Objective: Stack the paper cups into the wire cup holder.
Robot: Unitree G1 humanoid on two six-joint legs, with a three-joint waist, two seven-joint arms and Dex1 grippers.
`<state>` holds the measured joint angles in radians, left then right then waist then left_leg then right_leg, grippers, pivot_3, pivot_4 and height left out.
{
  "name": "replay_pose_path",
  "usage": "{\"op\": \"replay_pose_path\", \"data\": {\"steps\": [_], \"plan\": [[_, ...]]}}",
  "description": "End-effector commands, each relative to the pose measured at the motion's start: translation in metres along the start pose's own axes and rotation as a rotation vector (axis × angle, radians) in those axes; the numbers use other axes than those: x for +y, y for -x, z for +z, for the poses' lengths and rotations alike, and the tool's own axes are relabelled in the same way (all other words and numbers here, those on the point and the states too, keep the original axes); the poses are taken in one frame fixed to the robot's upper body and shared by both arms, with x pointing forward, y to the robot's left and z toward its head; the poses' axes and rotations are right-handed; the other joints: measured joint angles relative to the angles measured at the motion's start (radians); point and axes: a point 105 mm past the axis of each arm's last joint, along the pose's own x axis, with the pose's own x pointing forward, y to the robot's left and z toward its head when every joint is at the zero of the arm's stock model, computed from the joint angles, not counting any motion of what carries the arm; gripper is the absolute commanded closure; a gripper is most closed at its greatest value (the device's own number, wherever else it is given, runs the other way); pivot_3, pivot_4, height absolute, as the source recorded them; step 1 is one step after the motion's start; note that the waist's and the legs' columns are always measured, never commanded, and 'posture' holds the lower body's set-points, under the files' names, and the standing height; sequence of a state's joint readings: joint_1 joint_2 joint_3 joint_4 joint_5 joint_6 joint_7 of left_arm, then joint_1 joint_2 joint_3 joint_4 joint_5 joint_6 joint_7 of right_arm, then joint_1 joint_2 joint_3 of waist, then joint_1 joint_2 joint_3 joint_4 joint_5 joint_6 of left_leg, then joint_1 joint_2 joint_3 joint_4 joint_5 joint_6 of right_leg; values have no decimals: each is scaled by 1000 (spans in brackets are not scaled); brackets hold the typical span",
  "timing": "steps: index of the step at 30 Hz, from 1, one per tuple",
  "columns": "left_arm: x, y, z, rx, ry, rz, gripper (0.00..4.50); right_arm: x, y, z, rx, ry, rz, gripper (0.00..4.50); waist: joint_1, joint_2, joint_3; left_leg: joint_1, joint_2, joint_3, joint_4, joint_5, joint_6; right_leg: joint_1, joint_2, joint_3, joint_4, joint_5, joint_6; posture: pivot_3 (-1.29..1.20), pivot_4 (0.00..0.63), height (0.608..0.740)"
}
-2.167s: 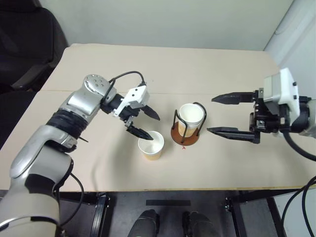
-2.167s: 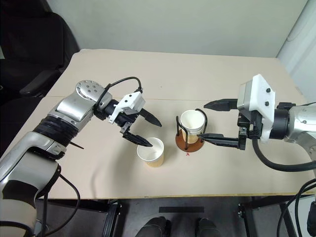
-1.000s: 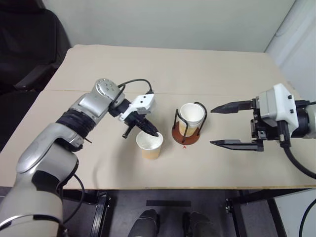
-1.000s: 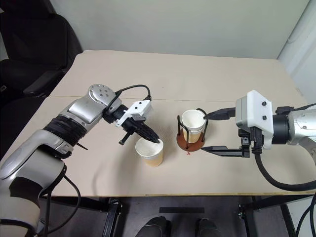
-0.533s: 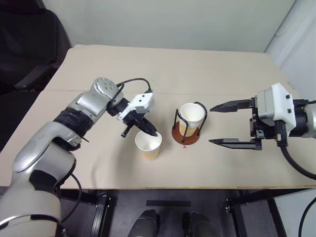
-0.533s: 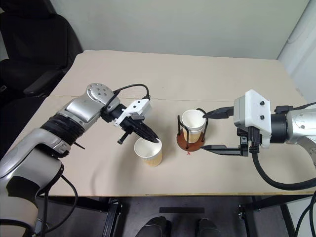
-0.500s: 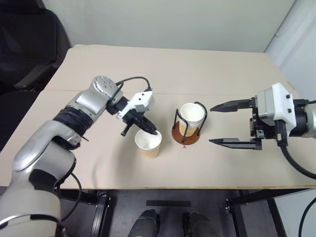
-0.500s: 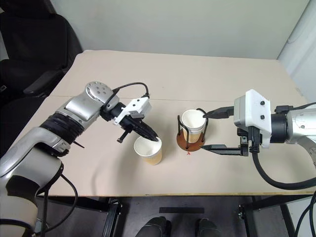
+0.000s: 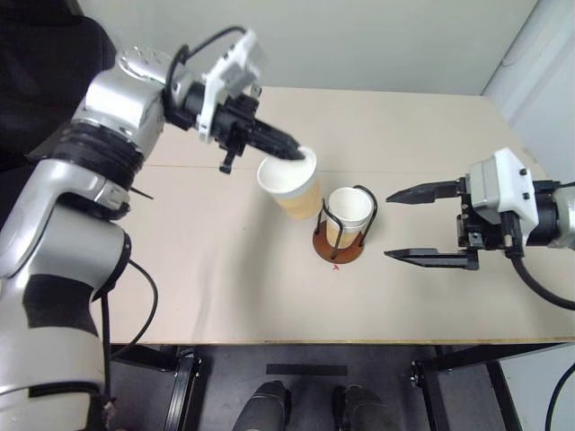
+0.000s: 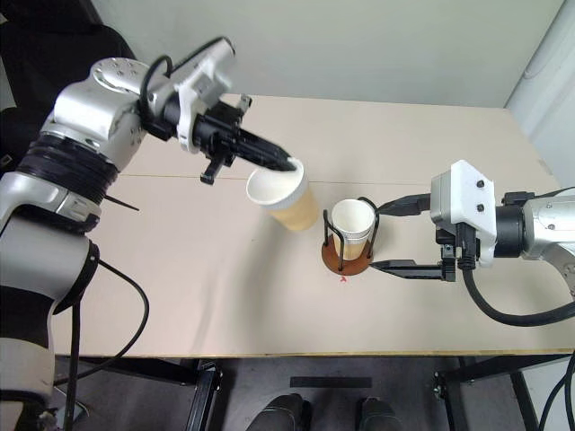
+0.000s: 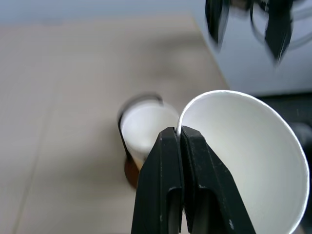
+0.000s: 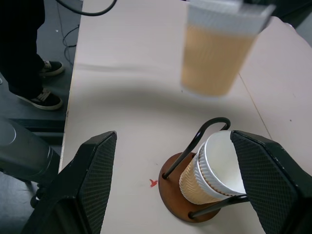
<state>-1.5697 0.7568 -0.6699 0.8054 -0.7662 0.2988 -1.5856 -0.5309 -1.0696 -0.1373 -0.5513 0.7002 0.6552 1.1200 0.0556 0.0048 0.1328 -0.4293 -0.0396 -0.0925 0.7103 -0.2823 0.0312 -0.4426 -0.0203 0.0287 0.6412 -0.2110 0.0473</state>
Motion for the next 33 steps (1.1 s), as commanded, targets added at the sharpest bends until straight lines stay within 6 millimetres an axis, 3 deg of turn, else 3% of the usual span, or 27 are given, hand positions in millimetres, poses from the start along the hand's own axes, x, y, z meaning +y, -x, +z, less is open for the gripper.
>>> {"op": "replay_pose_path", "data": {"steps": [1,15,33], "plan": [[-1,6,29,-127,0,-16,4439,-2,2,6,-9,50,-17,719,0,0,0,0,0,0,0,0,0,0,0,0,0,0,0,0,150,740],[25,-17,16,-113,4,58,4439,-2,3,1,2,46,-26,719,2,0,0,-1,0,1,0,0,0,-1,0,1,-1,0,1,0,150,740],[28,-46,-3,10,30,22,4439,-1,-6,2,-27,54,-48,719,4,0,0,-1,0,3,0,0,1,-2,0,1,0,-1,3,0,150,740]]}}
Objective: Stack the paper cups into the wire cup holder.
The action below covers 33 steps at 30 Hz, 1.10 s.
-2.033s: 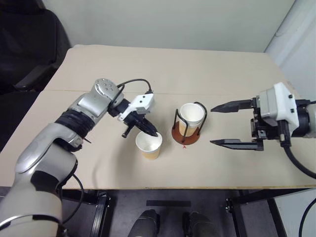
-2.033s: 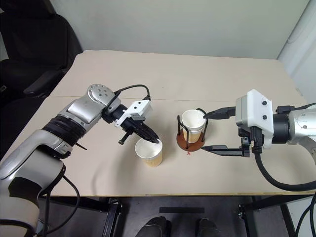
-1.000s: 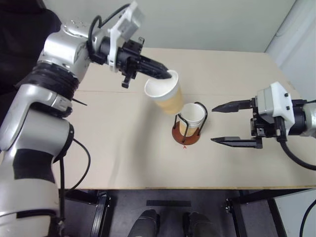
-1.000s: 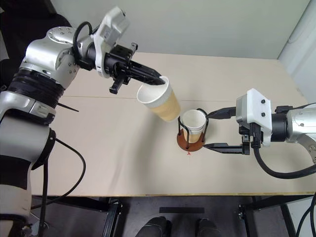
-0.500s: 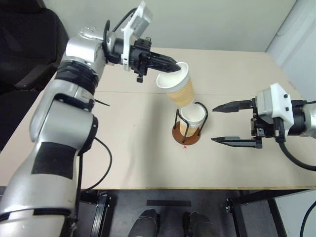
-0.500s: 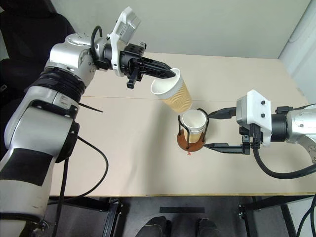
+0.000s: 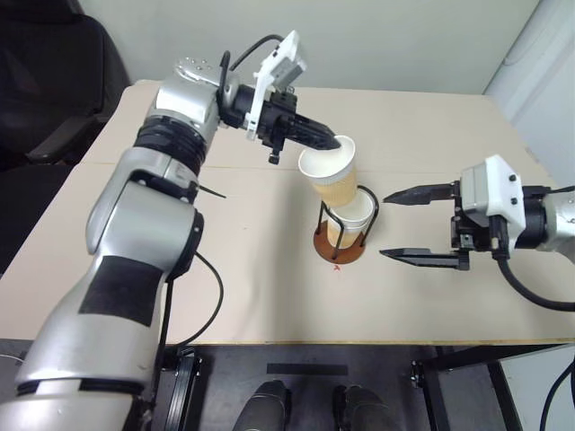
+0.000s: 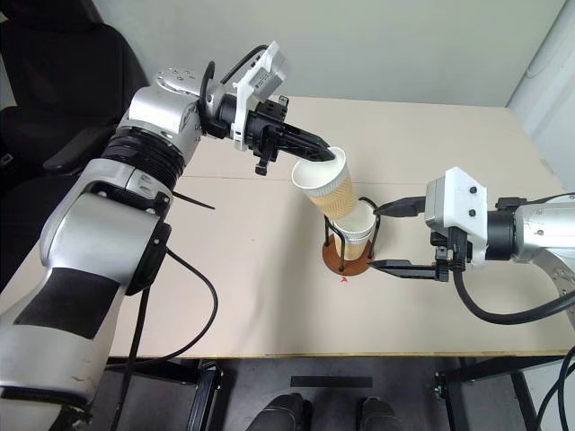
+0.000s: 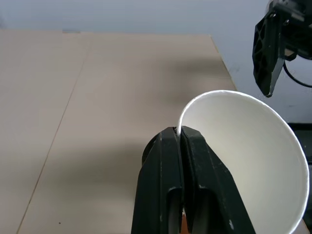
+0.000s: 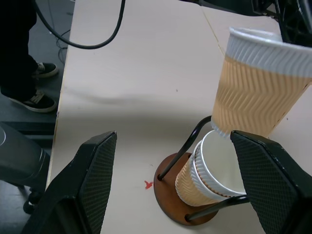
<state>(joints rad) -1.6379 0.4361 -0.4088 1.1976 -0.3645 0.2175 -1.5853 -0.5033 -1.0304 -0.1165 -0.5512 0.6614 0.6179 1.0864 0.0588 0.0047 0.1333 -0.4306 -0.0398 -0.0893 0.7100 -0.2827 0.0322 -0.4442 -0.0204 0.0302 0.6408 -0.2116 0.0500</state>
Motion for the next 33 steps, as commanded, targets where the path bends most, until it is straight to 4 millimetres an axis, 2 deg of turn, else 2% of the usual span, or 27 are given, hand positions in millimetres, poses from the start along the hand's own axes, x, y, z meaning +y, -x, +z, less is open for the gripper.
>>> {"op": "replay_pose_path", "data": {"steps": [1,15,33], "plan": [[-4,-2,15,-10,-57,-31,4439,-1,0,8,-15,53,-21,719,1,0,0,0,0,-1,0,0,0,0,0,0,0,0,0,0,150,740],[-4,-13,12,26,-85,-45,4439,0,-5,9,-30,49,-40,719,2,0,0,0,0,0,1,0,0,0,0,0,1,0,0,0,150,740],[-5,-31,-9,94,-92,-78,4439,0,-7,12,-34,49,-50,719,4,0,0,0,0,-1,5,-1,2,1,0,0,2,1,1,0,150,740]]}}
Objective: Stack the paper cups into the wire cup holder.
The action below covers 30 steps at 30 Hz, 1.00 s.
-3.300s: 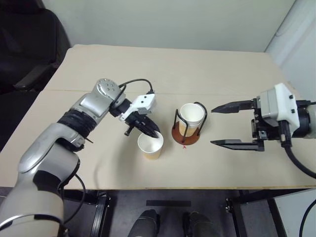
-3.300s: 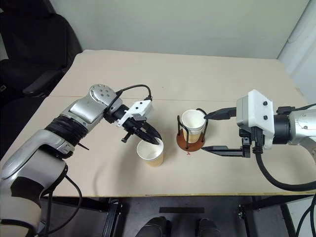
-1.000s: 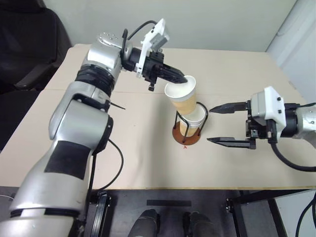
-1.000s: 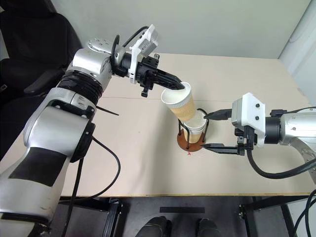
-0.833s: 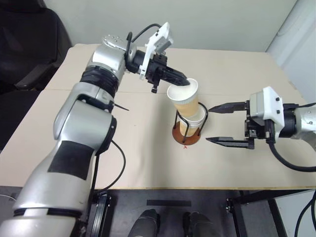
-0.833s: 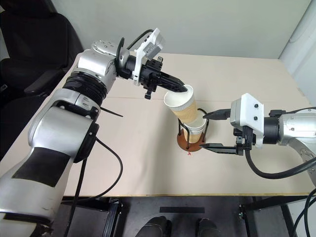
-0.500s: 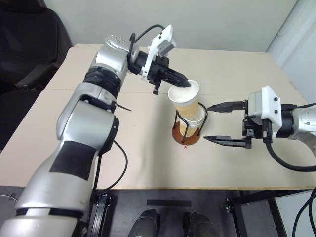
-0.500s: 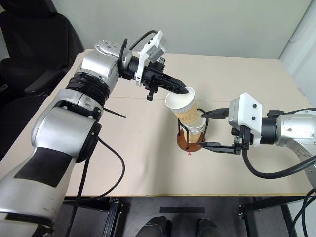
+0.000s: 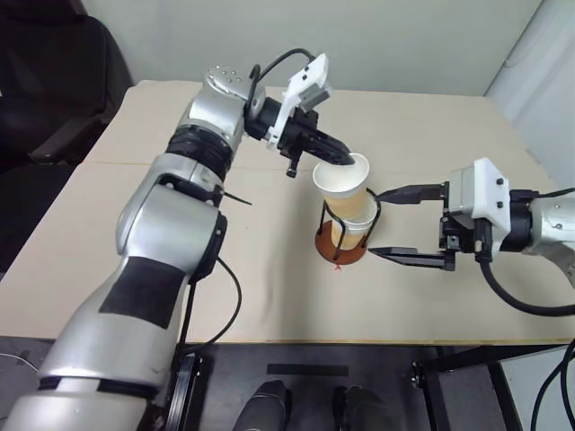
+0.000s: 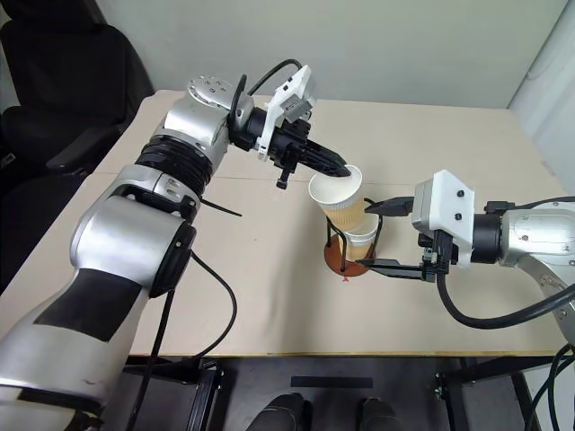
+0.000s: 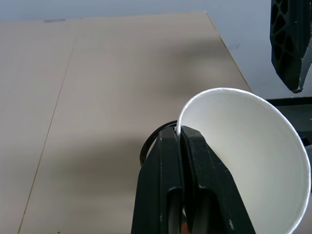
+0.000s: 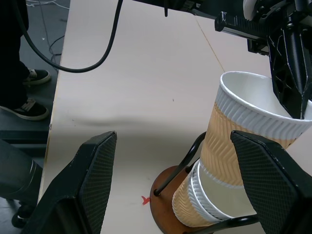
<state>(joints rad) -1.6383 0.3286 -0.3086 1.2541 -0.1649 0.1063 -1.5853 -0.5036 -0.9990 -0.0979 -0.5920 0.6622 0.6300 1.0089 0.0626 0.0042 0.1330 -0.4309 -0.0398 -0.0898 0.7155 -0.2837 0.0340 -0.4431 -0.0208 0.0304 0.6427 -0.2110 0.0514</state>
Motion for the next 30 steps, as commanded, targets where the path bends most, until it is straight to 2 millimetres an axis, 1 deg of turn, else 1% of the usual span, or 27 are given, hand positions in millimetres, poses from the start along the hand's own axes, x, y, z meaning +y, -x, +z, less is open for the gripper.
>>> {"op": "replay_pose_path", "data": {"steps": [1,3,8,17,23,30], "plan": [[-4,-4,2,6,-18,-37,4439,-2,1,8,-11,42,-12,719,0,0,0,0,0,0,0,0,0,0,0,0,0,0,0,0,150,740],[-3,-4,5,-6,-21,-36,4439,-2,1,8,-10,42,-13,719,0,0,0,0,0,0,0,0,0,0,0,0,0,0,0,0,150,740],[-2,0,21,-67,-22,-28,4439,-3,0,9,-9,44,-15,719,1,0,0,0,0,0,0,0,0,0,0,0,0,0,0,0,150,740],[-1,5,35,-141,-5,-18,4439,-4,-1,10,-6,46,-15,719,0,0,0,0,0,1,0,0,0,0,0,0,0,0,0,0,150,740],[-1,1,30,-127,-7,-21,4439,-5,1,9,1,44,-15,719,1,0,0,0,0,1,0,0,0,-1,0,0,0,0,0,0,150,740],[-2,-9,19,-86,-3,-35,4439,-4,10,3,37,31,-26,719,1,0,0,-1,0,1,0,-1,1,-1,0,0,0,0,0,0,150,740]]}}
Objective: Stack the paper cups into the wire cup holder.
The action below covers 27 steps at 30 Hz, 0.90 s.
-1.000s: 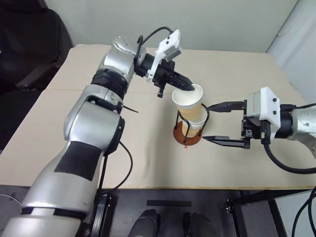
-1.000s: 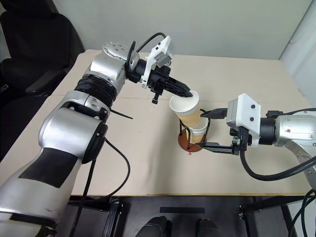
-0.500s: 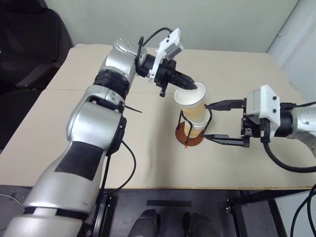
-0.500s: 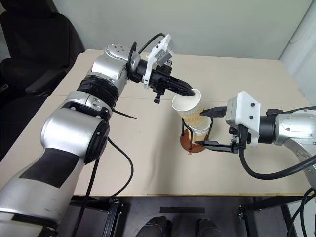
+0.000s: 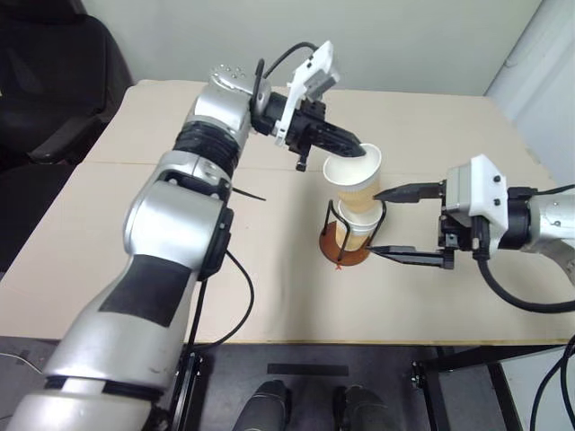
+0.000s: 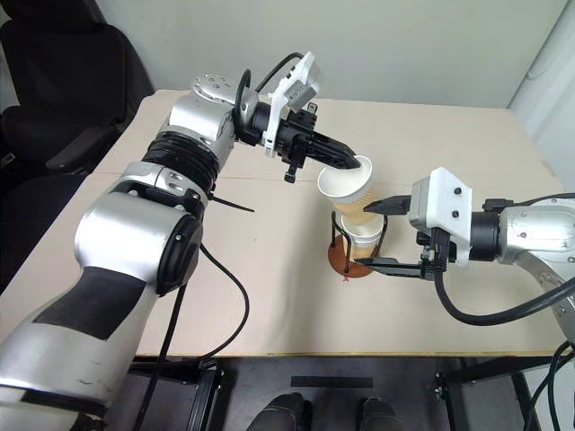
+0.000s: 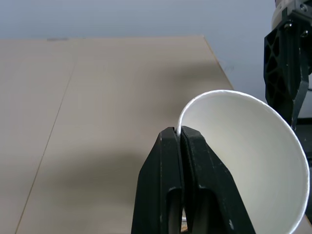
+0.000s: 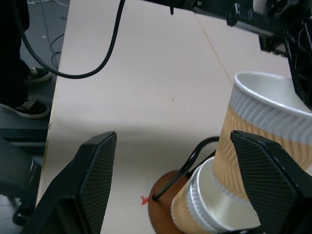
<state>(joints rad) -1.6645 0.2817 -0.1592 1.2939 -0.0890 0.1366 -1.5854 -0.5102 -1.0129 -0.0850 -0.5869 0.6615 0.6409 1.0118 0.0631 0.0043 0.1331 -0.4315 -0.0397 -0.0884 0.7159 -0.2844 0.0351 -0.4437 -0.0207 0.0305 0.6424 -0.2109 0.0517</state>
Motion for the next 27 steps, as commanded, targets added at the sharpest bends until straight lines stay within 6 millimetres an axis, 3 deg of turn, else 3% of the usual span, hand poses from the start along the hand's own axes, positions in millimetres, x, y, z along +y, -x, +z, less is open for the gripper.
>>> {"op": "replay_pose_path", "data": {"steps": [1,14,27], "plan": [[-4,-5,4,0,-33,-37,4439,-4,12,3,26,34,-40,719,2,0,0,0,0,0,0,0,0,0,0,0,0,0,0,0,150,740],[-5,-12,1,16,-37,-55,4439,-23,48,-23,202,-72,-184,719,3,0,0,0,0,2,0,0,0,0,0,1,0,0,0,0,150,740],[-3,-20,-8,61,-62,-37,4439,-28,65,-23,230,-61,-253,719,3,0,0,1,0,6,1,-1,2,0,0,3,1,0,2,0,150,740]]}}
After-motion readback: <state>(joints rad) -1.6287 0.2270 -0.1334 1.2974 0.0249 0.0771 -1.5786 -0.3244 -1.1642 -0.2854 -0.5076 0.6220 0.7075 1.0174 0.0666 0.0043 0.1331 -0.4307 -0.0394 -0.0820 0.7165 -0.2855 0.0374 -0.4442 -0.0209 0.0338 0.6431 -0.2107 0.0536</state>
